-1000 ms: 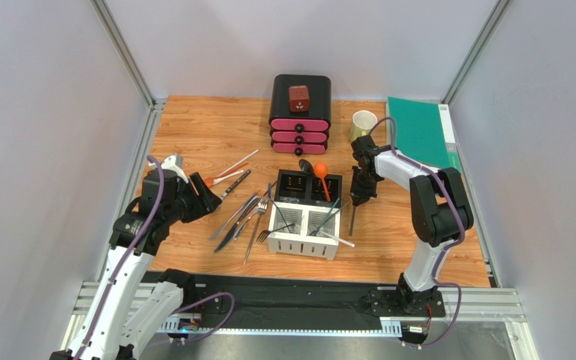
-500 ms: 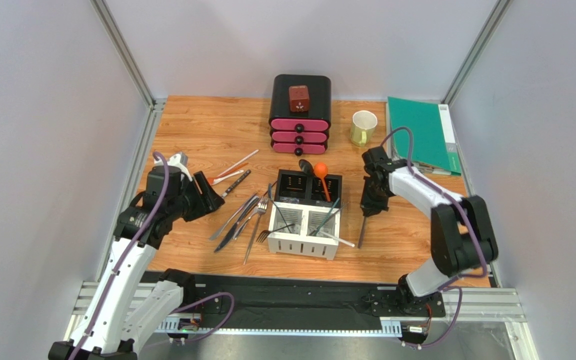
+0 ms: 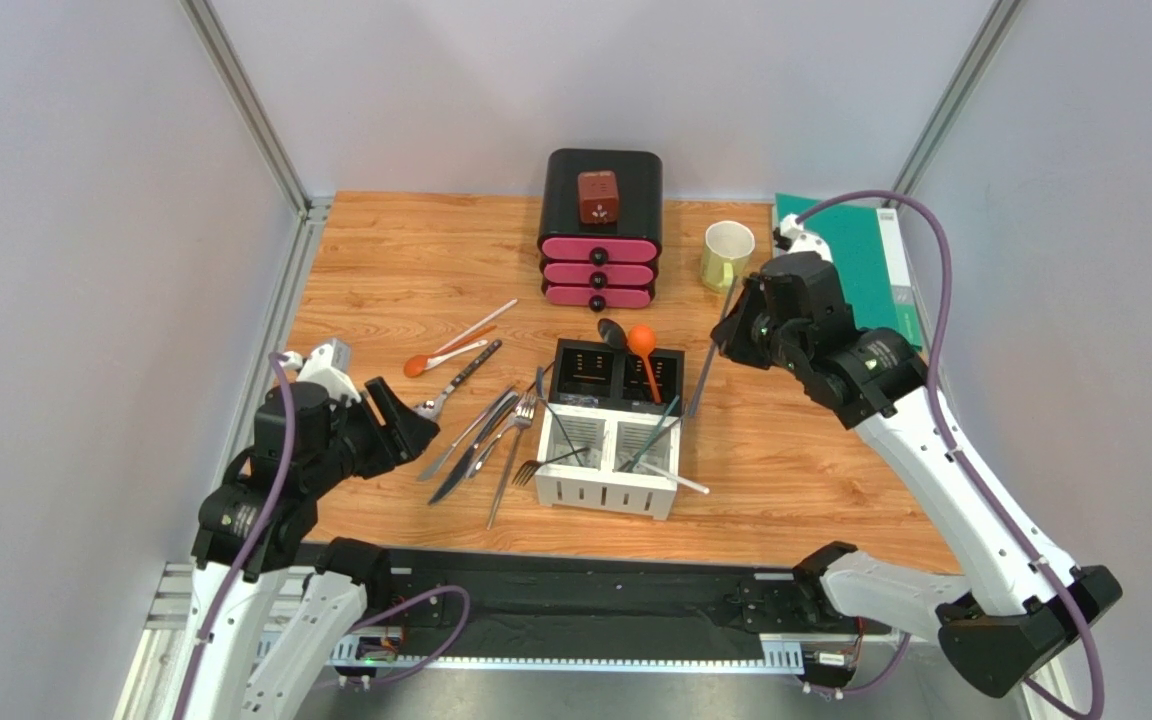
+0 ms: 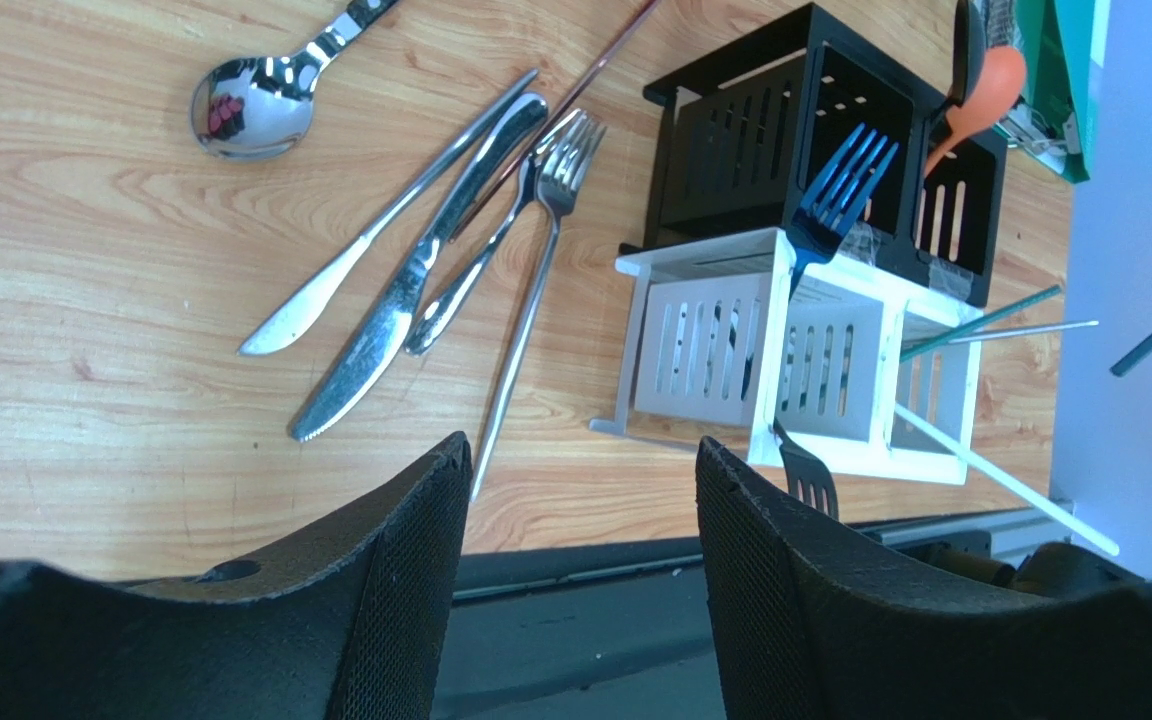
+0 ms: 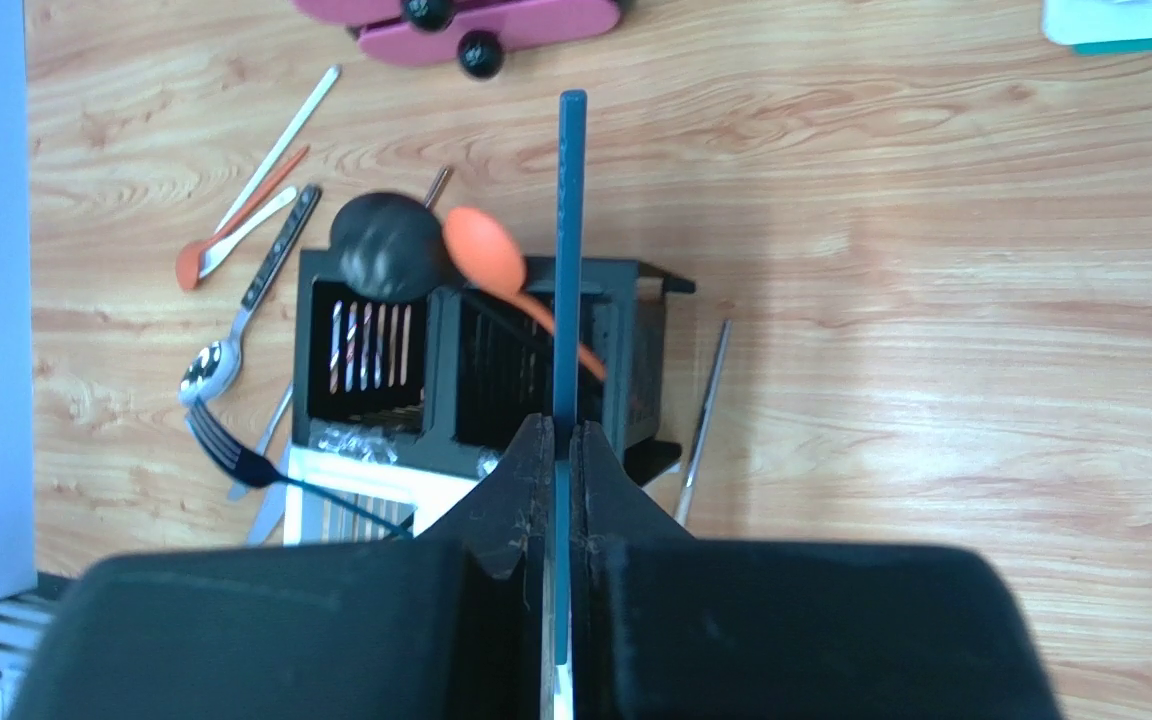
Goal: Sort the eating utensils into containers
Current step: Pick up the chopstick from the center of the board, then place the chopstick in the storage box, then move the storage box to the center of the board.
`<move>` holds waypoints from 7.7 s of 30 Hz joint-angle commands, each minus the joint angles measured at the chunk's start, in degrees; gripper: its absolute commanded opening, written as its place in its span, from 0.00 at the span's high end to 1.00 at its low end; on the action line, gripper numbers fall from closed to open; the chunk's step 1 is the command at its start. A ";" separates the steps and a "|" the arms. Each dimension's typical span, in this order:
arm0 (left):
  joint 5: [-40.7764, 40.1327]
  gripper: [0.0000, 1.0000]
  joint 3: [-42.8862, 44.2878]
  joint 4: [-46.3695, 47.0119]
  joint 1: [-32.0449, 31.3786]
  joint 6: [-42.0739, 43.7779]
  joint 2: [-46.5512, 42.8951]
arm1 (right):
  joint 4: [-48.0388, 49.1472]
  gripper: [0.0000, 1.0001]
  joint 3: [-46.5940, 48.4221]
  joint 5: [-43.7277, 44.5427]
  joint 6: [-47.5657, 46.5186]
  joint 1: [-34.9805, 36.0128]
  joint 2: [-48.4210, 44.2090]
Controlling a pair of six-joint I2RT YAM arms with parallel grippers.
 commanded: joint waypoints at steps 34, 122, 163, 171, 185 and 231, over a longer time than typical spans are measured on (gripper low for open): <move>3.64 0.36 3.33 -8.61 -0.10 4.51 -5.77 | 30.48 1.00 -21.11 35.43 7.88 33.41 -1.20; -1.46 0.37 3.77 3.17 -2.30 2.05 7.94 | 11.61 1.00 18.18 15.85 -26.84 6.61 14.46; 5.04 0.41 -0.19 11.61 -10.30 -1.91 25.35 | 8.60 1.00 -9.70 -21.42 -7.23 -14.67 21.82; 3.38 0.42 -0.98 10.64 -10.30 -2.70 24.38 | 9.83 1.00 -1.43 -23.70 -7.85 -13.79 31.14; 2.06 0.41 -0.46 9.94 -10.30 -2.53 24.55 | 5.70 1.00 -1.24 -20.72 -11.28 -15.02 30.80; 0.47 0.40 -2.30 7.48 -10.30 -2.00 19.81 | -2.64 0.83 23.62 -13.52 -10.66 -7.99 41.45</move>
